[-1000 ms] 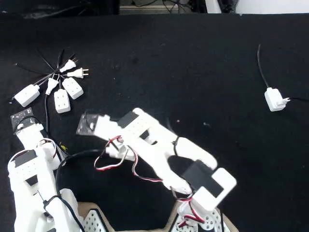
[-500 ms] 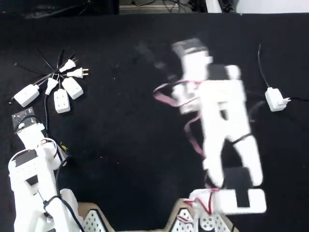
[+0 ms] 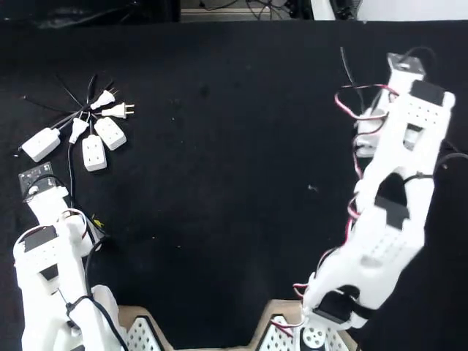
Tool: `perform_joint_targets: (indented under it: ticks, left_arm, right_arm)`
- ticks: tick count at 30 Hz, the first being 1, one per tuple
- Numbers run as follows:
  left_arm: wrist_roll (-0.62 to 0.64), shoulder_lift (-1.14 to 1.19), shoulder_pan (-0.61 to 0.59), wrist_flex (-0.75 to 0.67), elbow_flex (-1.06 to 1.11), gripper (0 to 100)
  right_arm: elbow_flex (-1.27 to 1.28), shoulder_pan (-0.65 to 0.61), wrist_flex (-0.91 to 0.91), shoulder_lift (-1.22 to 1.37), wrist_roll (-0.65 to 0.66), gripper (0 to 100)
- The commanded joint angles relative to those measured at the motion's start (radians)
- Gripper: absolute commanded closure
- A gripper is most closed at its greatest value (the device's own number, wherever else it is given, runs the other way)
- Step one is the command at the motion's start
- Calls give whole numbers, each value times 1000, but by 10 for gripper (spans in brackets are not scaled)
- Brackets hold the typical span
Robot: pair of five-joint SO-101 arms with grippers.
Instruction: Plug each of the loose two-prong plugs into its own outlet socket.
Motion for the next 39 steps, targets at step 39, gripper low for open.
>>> perform_joint_targets:
  ticks: [39]
  left_arm:
    - [6, -11, 41, -12, -50, 791]
  right_arm:
    - [-903, 75, 236, 653, 157, 856]
